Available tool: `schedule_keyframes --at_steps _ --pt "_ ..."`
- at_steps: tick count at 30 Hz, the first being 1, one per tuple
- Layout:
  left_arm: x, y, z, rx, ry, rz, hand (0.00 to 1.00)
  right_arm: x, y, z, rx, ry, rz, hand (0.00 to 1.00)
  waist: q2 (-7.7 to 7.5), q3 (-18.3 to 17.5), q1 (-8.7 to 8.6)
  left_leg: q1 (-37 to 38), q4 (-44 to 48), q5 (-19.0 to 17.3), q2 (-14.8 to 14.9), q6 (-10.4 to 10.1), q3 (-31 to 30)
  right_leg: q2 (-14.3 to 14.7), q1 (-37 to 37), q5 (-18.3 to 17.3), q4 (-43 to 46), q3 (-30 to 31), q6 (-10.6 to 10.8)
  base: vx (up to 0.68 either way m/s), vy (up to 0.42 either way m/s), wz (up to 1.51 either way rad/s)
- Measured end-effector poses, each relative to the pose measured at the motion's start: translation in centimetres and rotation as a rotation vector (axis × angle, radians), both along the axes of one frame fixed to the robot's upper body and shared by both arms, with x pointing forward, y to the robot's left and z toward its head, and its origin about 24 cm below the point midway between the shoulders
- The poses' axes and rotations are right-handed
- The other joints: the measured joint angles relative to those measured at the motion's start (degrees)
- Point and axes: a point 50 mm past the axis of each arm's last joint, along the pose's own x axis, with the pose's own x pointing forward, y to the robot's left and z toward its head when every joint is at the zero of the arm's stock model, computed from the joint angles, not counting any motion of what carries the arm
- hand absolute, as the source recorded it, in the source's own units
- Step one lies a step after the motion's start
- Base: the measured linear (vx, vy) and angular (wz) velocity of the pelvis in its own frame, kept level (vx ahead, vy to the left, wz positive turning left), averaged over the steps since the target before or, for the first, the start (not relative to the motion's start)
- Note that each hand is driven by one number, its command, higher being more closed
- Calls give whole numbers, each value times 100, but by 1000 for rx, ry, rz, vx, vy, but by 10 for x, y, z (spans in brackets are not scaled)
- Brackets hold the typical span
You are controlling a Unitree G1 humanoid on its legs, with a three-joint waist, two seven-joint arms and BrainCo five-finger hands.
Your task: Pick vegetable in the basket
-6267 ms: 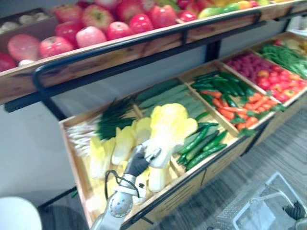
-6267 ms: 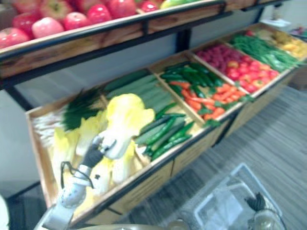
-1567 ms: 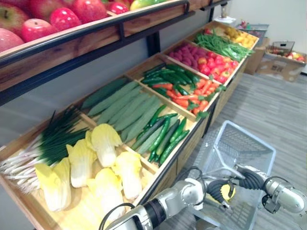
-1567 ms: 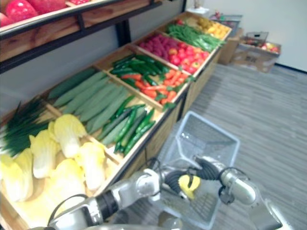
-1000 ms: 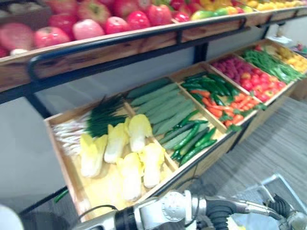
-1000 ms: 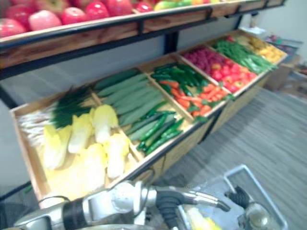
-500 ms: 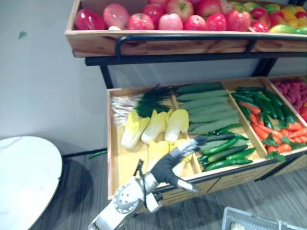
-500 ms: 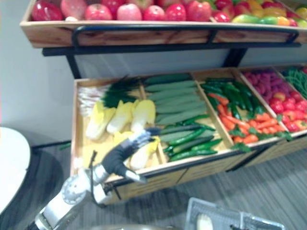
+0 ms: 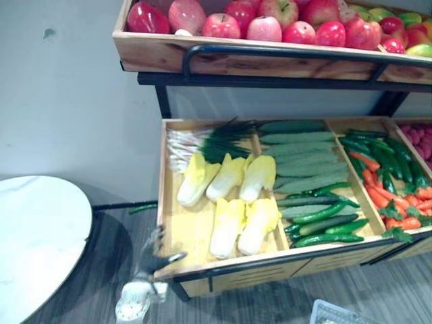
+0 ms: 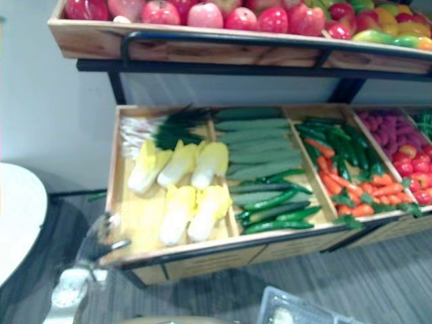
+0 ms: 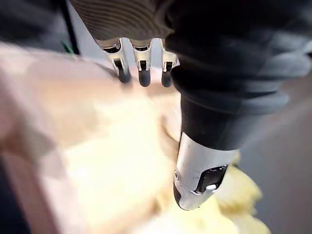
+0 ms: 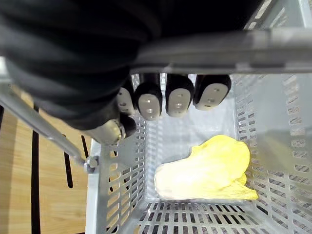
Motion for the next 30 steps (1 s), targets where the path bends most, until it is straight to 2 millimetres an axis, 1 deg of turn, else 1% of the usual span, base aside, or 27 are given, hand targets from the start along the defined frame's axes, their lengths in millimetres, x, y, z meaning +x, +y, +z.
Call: schedule_keyframes --at_steps 1,3,4,6,8,10,12,14,15,18,24,28,30 --pt "-11 12 -13 44 80 80 0 -3 1 -1 -1 2 -21 100 38 -21 17 1 0 -6 -4 6 -16 -1 14 -12 -4 -20 -19 55 -4 4" --pt "-24 21 -27 61 165 148 0 -3 3 -1 1 1 -28 100 61 -37 -6 2 0 -1 -5 18 -21 -1 18 -16 -4 -28 -26 52 -5 3" --pt "-41 26 -40 81 239 220 0 -6 5 -2 -2 4 -44 100 67 -43 -20 7 1 -2 -5 21 -36 1 34 -20 -8 -46 -31 64 -10 6" --pt "-57 25 -53 105 327 271 0 -7 8 -3 -4 4 -63 100 70 -45 -33 14 1 -6 -8 17 -73 4 74 -30 -23 -80 -42 57 -10 7" --pt "-85 25 -70 151 478 348 0 -8 10 -4 -12 6 -89 100 70 -46 -33 22 3 -7 -4 16 -93 14 80 -43 -23 -82 -60 56 -12 1" --pt "-96 26 -74 166 526 383 0 -8 12 -4 -17 6 -104 100 71 -46 -31 25 4 -7 -3 15 -100 16 85 -45 -23 -82 -63 18 -5 0" --pt "-112 27 -78 186 588 407 0 -9 13 -5 -25 14 -115 100 83 -41 -27 52 2 -11 -4 11 -104 15 113 -48 -23 -80 -67 0 0 0" --pt "-118 28 -78 196 604 436 0 -9 13 -5 -26 18 -118 100 96 -31 -19 93 1 -14 -3 6 -103 15 150 -53 -23 -78 -73 0 0 0" --pt "-124 27 -80 194 625 455 0 -10 13 -5 -26 20 -119 100 139 -41 -20 122 0 -34 -3 -20 -103 11 175 -62 -20 -76 -67 0 0 0" --pt "-125 22 -83 176 636 469 0 -9 13 -5 -29 20 -120 100 155 -46 -25 128 0 -51 3 -41 -106 11 171 -65 -11 -68 -65 -21 -1 0" --pt "-129 15 -89 154 665 482 0 -10 14 -6 -38 33 -122 100 155 -50 -34 144 -1 -58 5 -33 -96 7 163 -100 -3 -34 -46 -5 0 0" --pt "-138 10 -95 128 718 477 0 -6 15 -6 -37 27 -118 100 147 -47 -23 218 1 -98 7 -56 18 12 167 -100 -2 75 -46 38 -1 -11" --pt "-141 7 -97 109 740 462 0 -6 15 -6 -37 26 -120 100 124 -42 -21 287 43 -162 4 -28 79 4 186 -99 25 127 -48 70 7 -17"
